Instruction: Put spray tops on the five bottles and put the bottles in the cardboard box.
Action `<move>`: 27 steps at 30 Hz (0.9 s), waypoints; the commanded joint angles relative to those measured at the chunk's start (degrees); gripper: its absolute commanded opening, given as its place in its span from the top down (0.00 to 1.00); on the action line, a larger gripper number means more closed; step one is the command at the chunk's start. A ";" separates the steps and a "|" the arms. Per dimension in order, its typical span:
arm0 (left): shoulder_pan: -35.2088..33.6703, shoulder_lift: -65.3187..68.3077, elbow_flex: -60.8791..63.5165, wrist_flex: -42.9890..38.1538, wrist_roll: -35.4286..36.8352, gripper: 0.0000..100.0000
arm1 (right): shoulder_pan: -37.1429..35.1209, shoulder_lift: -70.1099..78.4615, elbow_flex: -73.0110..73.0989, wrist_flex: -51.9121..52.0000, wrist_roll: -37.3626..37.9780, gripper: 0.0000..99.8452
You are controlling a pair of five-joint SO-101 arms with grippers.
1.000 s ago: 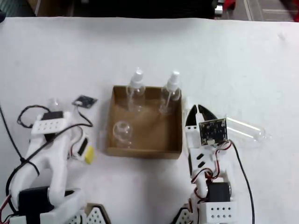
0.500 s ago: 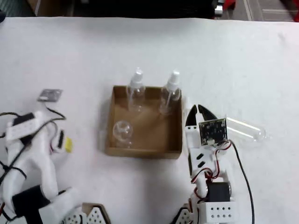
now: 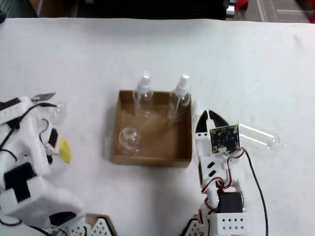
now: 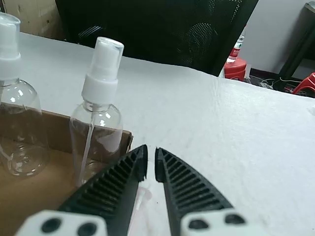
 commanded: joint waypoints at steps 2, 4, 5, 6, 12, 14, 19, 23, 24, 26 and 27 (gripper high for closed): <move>-2.33 -13.93 -3.69 7.56 6.77 0.81 | -0.48 -0.40 1.32 0.04 0.62 0.98; -4.88 -18.24 -3.16 8.26 14.33 0.81 | -0.48 -0.40 1.32 0.04 0.62 0.98; -6.29 -19.65 -3.16 8.18 17.93 0.81 | -0.48 -0.48 1.32 0.04 0.62 0.98; -7.60 -20.35 -3.16 8.09 21.36 0.81 | -0.48 -0.48 1.32 0.04 0.62 0.98; -12.26 -14.90 -3.16 8.09 30.07 0.81 | -0.48 -0.40 1.32 0.04 0.62 0.98; -12.26 -9.89 -3.16 7.47 30.24 0.81 | -0.48 -0.40 1.32 0.04 0.62 0.98; -12.26 5.85 -5.45 3.87 30.59 0.81 | -0.40 -0.40 1.32 0.04 0.62 0.98; -15.52 13.49 -8.88 3.16 30.59 0.81 | -0.48 -0.40 1.32 0.04 0.62 0.98; -17.10 13.85 -9.49 2.64 30.59 0.81 | -0.48 -0.40 1.32 0.04 0.62 0.98; -20.26 13.93 -10.81 2.37 30.59 0.81 | -0.48 -0.40 1.32 0.04 0.62 0.98; -21.67 13.93 -11.34 2.55 30.51 0.81 | -0.48 -0.40 1.32 0.04 0.62 0.98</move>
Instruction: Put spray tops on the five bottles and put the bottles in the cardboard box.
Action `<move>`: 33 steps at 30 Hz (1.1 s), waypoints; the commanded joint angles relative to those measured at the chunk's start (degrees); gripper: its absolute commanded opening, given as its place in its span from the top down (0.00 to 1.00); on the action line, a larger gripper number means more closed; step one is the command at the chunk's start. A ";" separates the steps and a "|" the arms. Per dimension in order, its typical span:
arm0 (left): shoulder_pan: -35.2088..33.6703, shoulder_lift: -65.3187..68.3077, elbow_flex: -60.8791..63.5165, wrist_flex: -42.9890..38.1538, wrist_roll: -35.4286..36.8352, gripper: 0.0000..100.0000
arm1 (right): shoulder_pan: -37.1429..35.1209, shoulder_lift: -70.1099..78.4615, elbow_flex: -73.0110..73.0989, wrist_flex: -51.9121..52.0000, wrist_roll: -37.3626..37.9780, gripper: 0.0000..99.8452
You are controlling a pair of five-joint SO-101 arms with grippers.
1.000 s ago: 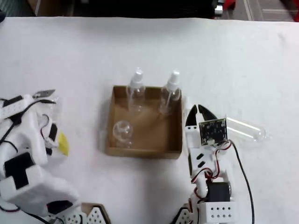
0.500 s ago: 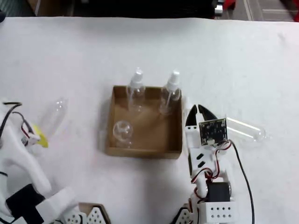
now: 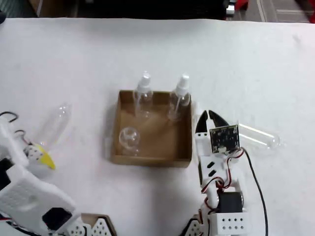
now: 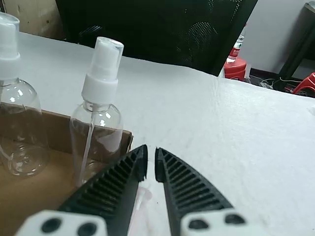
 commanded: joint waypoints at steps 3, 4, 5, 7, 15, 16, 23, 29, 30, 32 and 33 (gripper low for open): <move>-7.25 -0.40 -4.92 -0.18 0.18 0.81 | -0.40 -0.40 1.32 0.04 0.62 0.98; -7.87 -0.48 -5.36 0.09 0.09 0.81 | -0.40 -0.40 1.32 0.04 0.62 0.98; -8.31 -0.48 -5.80 0.62 0.09 0.81 | -0.40 -0.40 1.32 0.04 0.62 0.98; -8.48 -0.48 -7.30 3.08 0.09 0.81 | -0.40 -0.40 1.32 0.04 0.62 0.98; -9.01 -9.89 -13.98 9.05 6.07 0.81 | -0.40 -0.40 1.32 0.04 0.62 0.98; -8.66 -11.47 -12.48 8.00 8.53 0.81 | -0.40 -0.40 1.32 0.04 0.62 0.98; 0.13 -14.81 1.76 -7.82 19.43 0.81 | -0.40 -0.40 1.32 0.04 0.62 0.98; 1.54 -14.73 3.16 -11.69 22.86 0.81 | -0.48 -0.48 1.32 0.66 0.62 0.98; 2.33 -14.64 3.25 -11.78 22.95 0.81 | -0.48 -0.57 1.32 0.66 0.62 0.98; 3.03 -14.64 3.34 -11.96 23.56 0.81 | -1.01 -0.57 1.32 0.57 0.62 0.98; 3.21 -14.64 3.34 -12.48 24.88 0.81 | -1.27 -0.57 1.32 0.75 0.62 0.98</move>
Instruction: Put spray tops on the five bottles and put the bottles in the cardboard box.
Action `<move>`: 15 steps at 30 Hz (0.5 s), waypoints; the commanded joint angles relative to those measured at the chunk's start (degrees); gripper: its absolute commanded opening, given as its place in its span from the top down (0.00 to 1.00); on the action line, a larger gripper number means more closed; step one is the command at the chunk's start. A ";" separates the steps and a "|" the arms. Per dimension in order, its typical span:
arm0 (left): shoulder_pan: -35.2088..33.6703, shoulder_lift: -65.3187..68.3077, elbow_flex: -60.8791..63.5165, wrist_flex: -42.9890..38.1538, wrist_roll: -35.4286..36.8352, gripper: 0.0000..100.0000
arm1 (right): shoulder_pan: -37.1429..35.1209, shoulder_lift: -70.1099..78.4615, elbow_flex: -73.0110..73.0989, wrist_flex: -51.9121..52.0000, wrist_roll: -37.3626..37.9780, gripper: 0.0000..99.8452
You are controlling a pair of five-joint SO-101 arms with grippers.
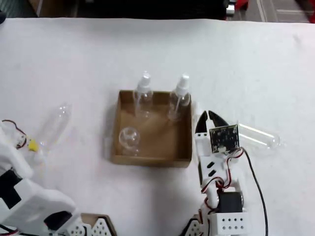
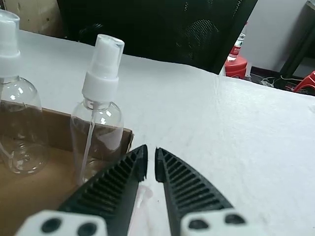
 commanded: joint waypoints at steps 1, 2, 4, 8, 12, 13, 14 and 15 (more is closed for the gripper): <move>1.45 -2.95 -0.35 -2.20 3.96 0.81 | -1.54 -0.57 1.32 0.40 0.62 0.98; 1.45 -2.86 -0.26 -3.16 4.75 0.81 | -1.63 -0.57 1.32 0.40 0.62 0.98; 1.54 -2.95 1.93 -5.10 5.10 0.81 | -1.63 -0.48 1.32 0.40 0.62 0.98; 2.86 -2.95 7.56 -8.97 5.10 0.81 | -1.63 -0.48 1.32 0.40 0.62 0.98; 4.35 -2.95 9.49 -9.32 5.01 0.81 | -1.63 -0.48 1.32 0.40 0.62 0.98; 4.62 -2.95 9.49 -9.32 5.01 0.81 | -1.63 -0.48 1.32 0.40 0.62 0.98; 4.88 -2.95 9.49 -9.41 5.01 0.81 | -1.63 -0.48 1.32 0.40 0.62 0.98; 5.23 -2.95 9.49 -9.49 5.01 0.81 | -1.63 -0.48 1.32 0.40 0.62 0.98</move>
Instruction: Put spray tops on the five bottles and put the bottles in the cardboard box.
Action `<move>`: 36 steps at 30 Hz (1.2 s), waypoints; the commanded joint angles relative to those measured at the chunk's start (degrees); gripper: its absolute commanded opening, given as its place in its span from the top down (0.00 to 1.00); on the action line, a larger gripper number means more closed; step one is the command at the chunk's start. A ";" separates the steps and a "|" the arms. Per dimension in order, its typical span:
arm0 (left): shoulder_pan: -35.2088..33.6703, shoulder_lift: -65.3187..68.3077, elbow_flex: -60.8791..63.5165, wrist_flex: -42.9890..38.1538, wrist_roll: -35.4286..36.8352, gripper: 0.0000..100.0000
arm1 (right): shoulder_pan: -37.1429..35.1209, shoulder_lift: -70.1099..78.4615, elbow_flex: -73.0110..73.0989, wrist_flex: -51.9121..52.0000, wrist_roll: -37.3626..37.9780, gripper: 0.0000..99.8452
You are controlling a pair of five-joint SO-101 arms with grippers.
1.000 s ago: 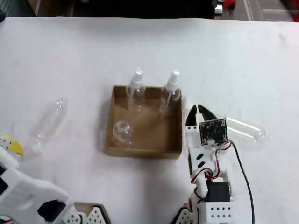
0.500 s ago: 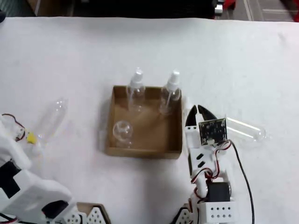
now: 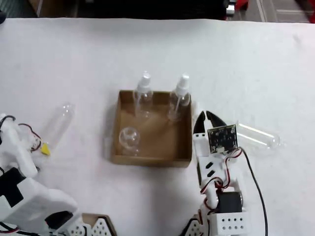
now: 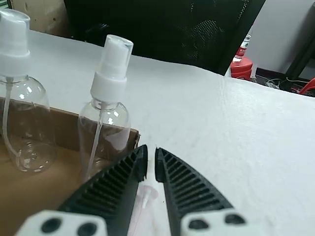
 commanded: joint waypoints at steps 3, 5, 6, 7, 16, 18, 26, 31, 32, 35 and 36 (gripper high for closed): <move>2.07 -2.95 -0.09 -1.58 0.70 0.81 | -0.31 -0.48 1.32 0.31 0.62 0.98; 1.98 -2.95 -0.09 -1.85 0.70 0.81 | -0.31 -0.48 1.32 0.31 0.62 0.98; 1.80 -2.95 0.00 -1.85 0.70 0.81 | -0.31 -0.48 1.32 0.31 0.62 0.98; 1.71 -2.95 0.00 -1.76 0.70 0.81 | -0.31 -0.48 1.32 0.31 0.62 0.98; 1.71 -2.95 -0.09 -2.11 0.88 0.81 | -0.31 -0.48 1.32 0.31 0.62 0.98; 1.71 -2.86 1.05 -4.22 0.88 0.81 | -0.31 -0.48 1.32 0.31 0.62 0.98; 1.71 -3.03 3.16 -7.47 1.14 0.81 | -0.31 -0.48 1.32 0.31 0.62 0.98; 1.71 -3.03 3.25 -7.47 1.23 0.83 | -0.31 -0.48 1.32 0.31 0.62 0.98; 1.71 -3.03 3.25 -7.47 1.23 0.86 | -0.31 -0.48 1.32 0.31 0.62 0.98; 1.71 -3.03 3.25 -7.82 1.23 0.99 | -0.31 -0.48 1.32 0.31 0.62 0.98; 1.71 -3.03 3.25 -7.82 1.23 0.97 | -0.22 -0.48 1.32 0.31 0.62 0.98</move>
